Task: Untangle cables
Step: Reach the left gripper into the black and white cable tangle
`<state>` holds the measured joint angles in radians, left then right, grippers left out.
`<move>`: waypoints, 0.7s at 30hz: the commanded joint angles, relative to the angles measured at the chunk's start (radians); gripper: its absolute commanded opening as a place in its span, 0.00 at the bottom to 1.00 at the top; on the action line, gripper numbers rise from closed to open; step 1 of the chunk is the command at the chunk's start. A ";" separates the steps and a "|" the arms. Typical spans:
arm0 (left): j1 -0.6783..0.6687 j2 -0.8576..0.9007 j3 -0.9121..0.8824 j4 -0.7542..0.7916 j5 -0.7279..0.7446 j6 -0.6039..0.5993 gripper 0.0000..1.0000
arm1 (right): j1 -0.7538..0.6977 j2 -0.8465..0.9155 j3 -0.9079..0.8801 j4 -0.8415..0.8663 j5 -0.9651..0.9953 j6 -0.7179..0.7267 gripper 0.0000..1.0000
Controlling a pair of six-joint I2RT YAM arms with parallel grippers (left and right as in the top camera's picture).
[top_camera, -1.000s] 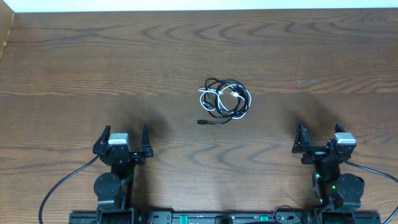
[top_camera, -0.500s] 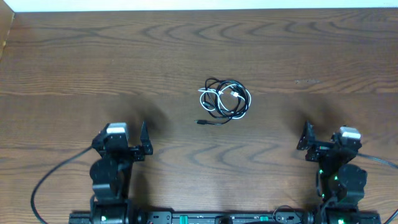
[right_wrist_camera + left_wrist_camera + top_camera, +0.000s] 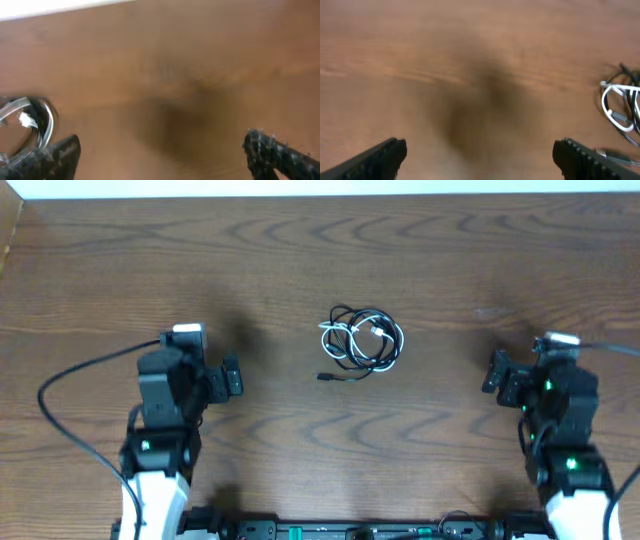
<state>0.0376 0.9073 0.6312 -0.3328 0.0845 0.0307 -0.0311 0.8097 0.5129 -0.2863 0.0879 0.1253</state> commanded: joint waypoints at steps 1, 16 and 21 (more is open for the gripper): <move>0.002 0.094 0.152 -0.100 0.024 -0.003 0.98 | 0.006 0.134 0.146 -0.077 0.014 0.007 0.99; 0.002 0.188 0.360 -0.379 0.221 -0.123 0.98 | 0.006 0.275 0.344 -0.243 -0.116 -0.077 0.99; 0.002 0.209 0.360 -0.114 0.357 -0.172 0.98 | 0.006 0.275 0.344 -0.207 -0.154 -0.074 0.99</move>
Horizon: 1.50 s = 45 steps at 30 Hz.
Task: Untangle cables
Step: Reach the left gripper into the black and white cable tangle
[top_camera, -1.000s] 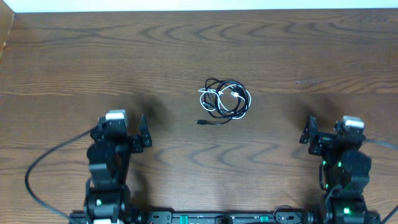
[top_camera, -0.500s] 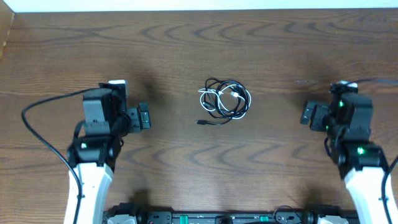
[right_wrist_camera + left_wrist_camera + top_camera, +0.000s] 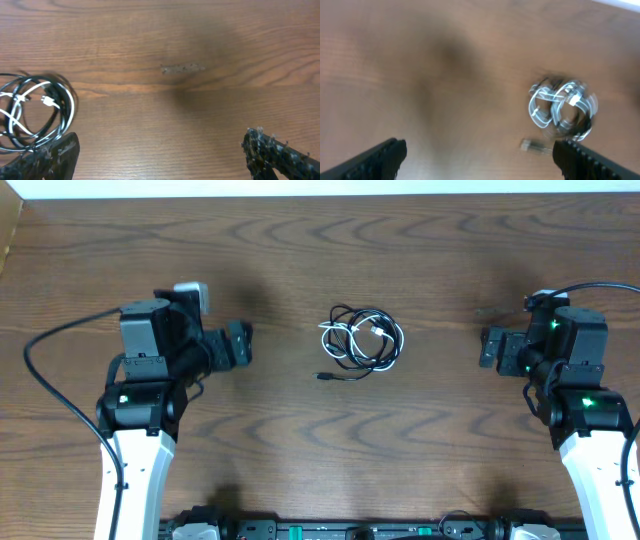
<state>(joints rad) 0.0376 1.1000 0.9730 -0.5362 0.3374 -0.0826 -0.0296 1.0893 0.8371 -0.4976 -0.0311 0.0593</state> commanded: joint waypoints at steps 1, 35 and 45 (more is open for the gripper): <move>0.000 0.027 0.018 0.126 0.104 -0.087 0.98 | 0.005 -0.005 0.020 0.005 -0.035 -0.008 0.99; -0.517 0.829 0.170 0.397 -0.196 -0.142 0.74 | 0.005 -0.004 0.020 0.008 -0.059 -0.004 0.95; -0.563 0.828 0.170 0.345 -0.188 -0.236 0.33 | 0.005 0.039 0.019 0.009 -0.154 0.000 0.86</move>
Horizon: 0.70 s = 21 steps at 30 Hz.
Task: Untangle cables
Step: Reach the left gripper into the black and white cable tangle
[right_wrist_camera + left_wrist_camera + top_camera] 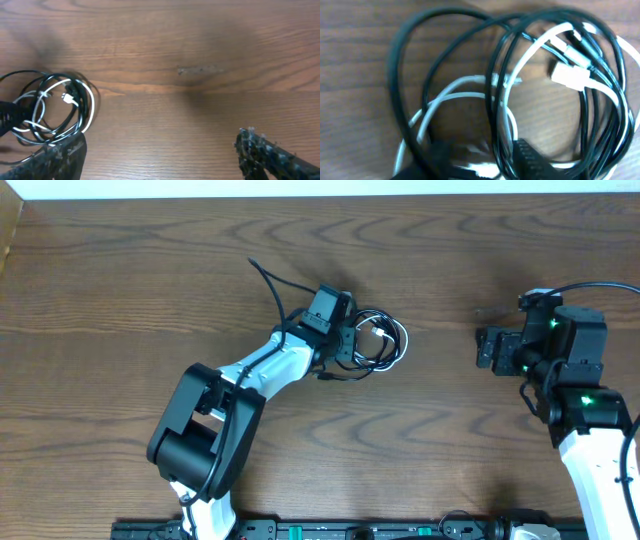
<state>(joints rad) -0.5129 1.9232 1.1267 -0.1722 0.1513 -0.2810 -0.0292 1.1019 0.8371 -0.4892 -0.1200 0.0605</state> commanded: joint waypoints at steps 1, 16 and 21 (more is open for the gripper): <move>-0.014 0.005 0.016 -0.024 0.002 -0.040 0.27 | 0.005 0.035 0.019 0.002 -0.082 0.002 0.85; -0.017 -0.152 0.016 0.062 0.489 -0.040 0.08 | 0.126 0.229 0.019 0.124 -0.213 0.040 0.68; -0.017 -0.194 0.016 0.062 0.500 -0.073 0.08 | 0.206 0.331 0.019 0.173 -0.212 0.040 0.63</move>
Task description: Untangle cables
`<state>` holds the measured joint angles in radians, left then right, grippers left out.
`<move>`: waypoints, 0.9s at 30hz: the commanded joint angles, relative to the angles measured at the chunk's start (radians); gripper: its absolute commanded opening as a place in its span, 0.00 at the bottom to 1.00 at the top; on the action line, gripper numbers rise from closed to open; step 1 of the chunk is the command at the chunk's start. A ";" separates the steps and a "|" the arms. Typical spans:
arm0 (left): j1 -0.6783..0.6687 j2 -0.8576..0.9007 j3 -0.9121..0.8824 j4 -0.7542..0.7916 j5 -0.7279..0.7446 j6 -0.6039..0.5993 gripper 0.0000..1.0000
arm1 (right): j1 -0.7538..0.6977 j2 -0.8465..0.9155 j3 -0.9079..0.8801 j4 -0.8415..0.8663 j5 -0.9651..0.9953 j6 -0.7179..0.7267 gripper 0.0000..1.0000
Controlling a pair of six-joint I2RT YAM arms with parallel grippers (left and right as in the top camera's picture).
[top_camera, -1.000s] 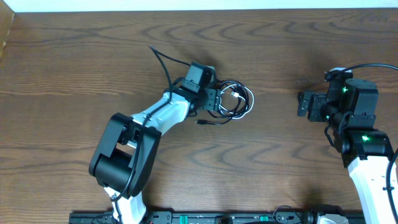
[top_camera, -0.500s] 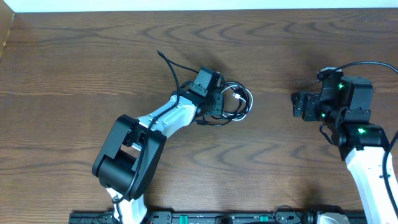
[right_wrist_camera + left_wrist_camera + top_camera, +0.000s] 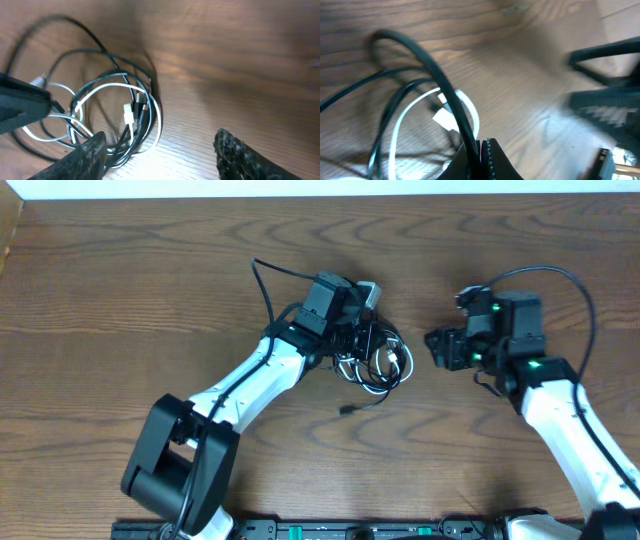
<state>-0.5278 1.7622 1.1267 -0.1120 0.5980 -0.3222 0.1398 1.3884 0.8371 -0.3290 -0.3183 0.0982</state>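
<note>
A tangle of black and white cables (image 3: 378, 362) lies mid-table, with one loose plug end (image 3: 349, 409) trailing toward the front. My left gripper (image 3: 482, 152) is shut on a strand of black cable (image 3: 442, 85) that arches up out of the bundle; a white cable loop (image 3: 470, 107) lies below it. My right gripper (image 3: 159, 147) stands open just right of the bundle (image 3: 115, 115), nothing between its fingers (image 3: 87, 152). In the overhead view it sits at the bundle's right edge (image 3: 440, 348).
Bare brown wooden table (image 3: 120, 270) on all sides. The left arm (image 3: 250, 380) reaches diagonally across the front left. The right arm's own cable (image 3: 560, 280) loops above it. The table's far edge meets a white strip (image 3: 320, 188).
My left gripper has shut on a black strand and pulled the bundle slightly right; the plug end has slid toward the front. My right gripper has moved left, up to the bundle's right side.
Both grippers first stood open at the table's sides, far from the tangle. They then sat a little farther back, facing the bundle. Later the left gripper was down over the cables while the right stayed away. Now the left grips a black strand and the right is beside the bundle.
</note>
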 commanded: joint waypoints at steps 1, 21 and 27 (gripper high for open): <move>-0.002 -0.042 0.016 0.007 0.081 -0.039 0.08 | 0.062 0.088 0.019 0.040 -0.013 0.010 0.60; 0.000 -0.053 0.016 0.135 0.230 -0.154 0.08 | 0.106 0.323 0.019 0.163 0.011 0.160 0.09; 0.008 -0.053 0.016 -0.072 0.054 -0.063 0.08 | 0.066 0.307 0.020 0.204 0.086 0.159 0.01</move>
<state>-0.5274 1.7351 1.1286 -0.1036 0.7715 -0.4488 0.2348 1.7016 0.8387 -0.1432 -0.2714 0.2539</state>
